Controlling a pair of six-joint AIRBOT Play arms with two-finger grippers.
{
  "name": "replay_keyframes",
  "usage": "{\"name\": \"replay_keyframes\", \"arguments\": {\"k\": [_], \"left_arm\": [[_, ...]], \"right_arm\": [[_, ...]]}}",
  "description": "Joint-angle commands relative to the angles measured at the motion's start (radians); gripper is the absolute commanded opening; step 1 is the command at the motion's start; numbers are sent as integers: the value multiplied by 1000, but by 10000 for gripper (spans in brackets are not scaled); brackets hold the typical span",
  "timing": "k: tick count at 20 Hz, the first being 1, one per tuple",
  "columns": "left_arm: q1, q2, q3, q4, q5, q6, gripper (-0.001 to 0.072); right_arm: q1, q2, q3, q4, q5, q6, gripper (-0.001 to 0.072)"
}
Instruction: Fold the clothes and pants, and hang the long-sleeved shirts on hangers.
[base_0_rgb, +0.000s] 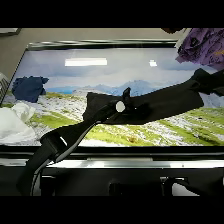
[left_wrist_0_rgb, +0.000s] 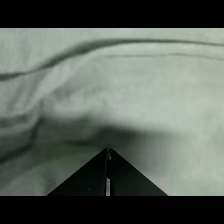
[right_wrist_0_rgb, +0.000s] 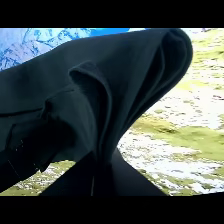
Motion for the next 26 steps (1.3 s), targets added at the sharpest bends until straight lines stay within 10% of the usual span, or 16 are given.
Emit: {"name": "replay_keyframes", "arguments": {"k": [1, 9, 15, 26], "left_arm": [[4, -41, 50, 0, 3, -27, 15], [18, -71, 84, 14, -35, -51, 14], [161, 108, 86, 372, -330, -26, 14], [613, 479, 86, 592, -718, 230, 18]], "right_arm": [[1, 29, 3, -3, 2, -8, 39], [1, 55, 4, -3, 10, -28, 39], [23, 55, 4, 88, 43, 4, 39], [662, -77, 4, -43, 436, 466, 39]]}}
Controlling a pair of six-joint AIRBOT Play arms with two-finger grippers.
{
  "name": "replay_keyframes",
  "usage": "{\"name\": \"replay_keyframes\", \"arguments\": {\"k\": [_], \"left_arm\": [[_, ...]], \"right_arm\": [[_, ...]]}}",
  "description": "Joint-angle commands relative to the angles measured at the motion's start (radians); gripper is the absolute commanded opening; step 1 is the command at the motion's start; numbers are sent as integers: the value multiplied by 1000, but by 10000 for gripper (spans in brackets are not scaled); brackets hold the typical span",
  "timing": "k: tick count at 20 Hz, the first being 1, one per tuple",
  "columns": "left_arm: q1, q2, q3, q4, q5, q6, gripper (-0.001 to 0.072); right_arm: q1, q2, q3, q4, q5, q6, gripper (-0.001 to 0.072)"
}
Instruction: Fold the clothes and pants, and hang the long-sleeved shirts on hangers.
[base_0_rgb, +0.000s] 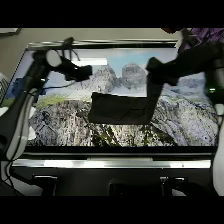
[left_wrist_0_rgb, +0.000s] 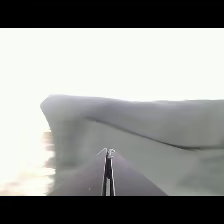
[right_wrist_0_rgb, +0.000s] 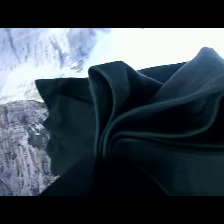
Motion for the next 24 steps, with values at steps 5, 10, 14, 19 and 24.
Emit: {"name": "replay_keyframes", "arguments": {"k": [5, 10, 14, 19, 24], "left_arm": [[237, 116, 1, 45, -155, 71, 19], [289, 116, 0, 45, -196, 98, 20], [294, 116, 0, 45, -196, 98, 20], [293, 116, 0, 45, -196, 98, 20], [293, 116, 0, 45, -196, 98, 20]], "right_arm": [[338, -208, 1, -61, 352, 240, 39], [412, -329, 1, -47, 446, 267, 40], [432, -391, 1, -18, 461, 267, 41], [435, -430, 1, 2, 489, 264, 165], [405, -365, 3, 9, 459, 214, 425]]}}
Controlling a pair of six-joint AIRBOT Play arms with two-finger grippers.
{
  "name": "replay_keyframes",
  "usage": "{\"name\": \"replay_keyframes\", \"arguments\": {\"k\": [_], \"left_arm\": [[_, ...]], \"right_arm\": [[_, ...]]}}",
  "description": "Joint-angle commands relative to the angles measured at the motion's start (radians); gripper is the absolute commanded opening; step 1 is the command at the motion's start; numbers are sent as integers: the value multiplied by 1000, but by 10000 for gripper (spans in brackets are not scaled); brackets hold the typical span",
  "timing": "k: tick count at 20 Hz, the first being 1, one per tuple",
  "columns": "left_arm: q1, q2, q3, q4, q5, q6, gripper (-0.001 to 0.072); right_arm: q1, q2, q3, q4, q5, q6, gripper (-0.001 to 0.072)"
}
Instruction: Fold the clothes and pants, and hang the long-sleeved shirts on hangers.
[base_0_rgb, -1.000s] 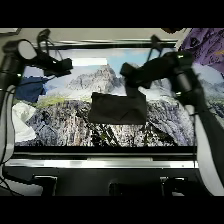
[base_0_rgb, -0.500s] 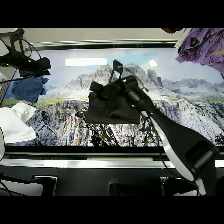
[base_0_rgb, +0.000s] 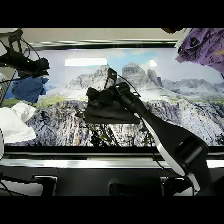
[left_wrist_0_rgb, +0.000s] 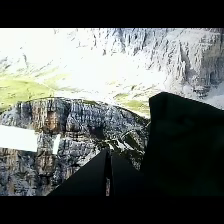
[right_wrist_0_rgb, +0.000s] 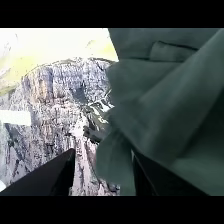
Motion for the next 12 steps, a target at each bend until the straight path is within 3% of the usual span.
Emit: {"name": "replay_keyframes", "arguments": {"k": [1, 5, 9, 12], "left_arm": [[1, 0, 0, 0, 0, 0, 20], [1, 0, 0, 0, 0, 0, 20], [1, 1, 0, 0, 0, 0, 20], [3, 3, 0, 0, -1, 0, 21]], "right_arm": [[-47, 61, 5, 12, -43, -24, 426], [-259, 187, 5, 59, -262, -148, 532], [-589, 236, 2, 204, -515, -482, 584], [-814, 209, -67, 379, -623, -715, 584]]}}
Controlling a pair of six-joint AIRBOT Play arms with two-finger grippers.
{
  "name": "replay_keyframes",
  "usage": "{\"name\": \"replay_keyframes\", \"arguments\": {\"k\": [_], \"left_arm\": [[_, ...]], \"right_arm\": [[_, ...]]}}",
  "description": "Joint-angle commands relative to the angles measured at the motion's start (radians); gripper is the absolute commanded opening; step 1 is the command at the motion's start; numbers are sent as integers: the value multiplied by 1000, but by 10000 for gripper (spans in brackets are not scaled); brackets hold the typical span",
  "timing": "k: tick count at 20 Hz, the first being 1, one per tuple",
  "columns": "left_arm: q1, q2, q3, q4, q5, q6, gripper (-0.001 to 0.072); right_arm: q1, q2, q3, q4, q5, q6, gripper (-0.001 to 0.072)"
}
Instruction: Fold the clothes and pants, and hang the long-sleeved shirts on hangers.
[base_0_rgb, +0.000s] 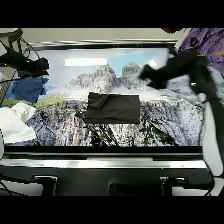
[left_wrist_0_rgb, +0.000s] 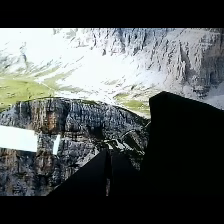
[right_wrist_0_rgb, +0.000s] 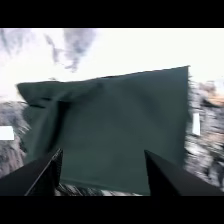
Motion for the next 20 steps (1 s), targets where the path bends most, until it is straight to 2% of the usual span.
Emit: {"name": "replay_keyframes", "arguments": {"k": [1, 3, 7, 11, 14, 15, 17, 18, 19, 20], "left_arm": [[2, 1, 0, 1, -3, 0, 21], [2, 1, 0, 1, -18, 0, 21], [2, 1, 0, 0, -25, 0, 21], [2, 1, 0, 0, -26, 0, 21], [2, 1, 0, 0, -26, -1, 21], [2, 1, 0, 0, -26, -1, 21], [2, 1, 0, 0, -26, 0, 21], [2, 1, 0, 0, -26, 0, 21], [2, 1, 0, 1, -25, 0, 21], [2, 1, 0, 0, -26, 0, 21]], "right_arm": [[-254, -21, -92, 221, -174, -307, 584], [-304, -59, -194, 294, -172, -401, 583], [-282, -175, -317, 385, -118, -537, 575], [-207, -289, -323, 468, -58, -612, 565], [-140, -338, -323, 470, -23, -634, 522], [-124, -342, -323, 472, -3, -638, 465], [-97, -343, -323, 472, 46, -638, 426], [-85, -342, -323, 473, 63, -636, 372], [-81, -341, -323, 475, 75, -634, 276], [-78, -338, -323, 493, 76, -636, 127]]}}
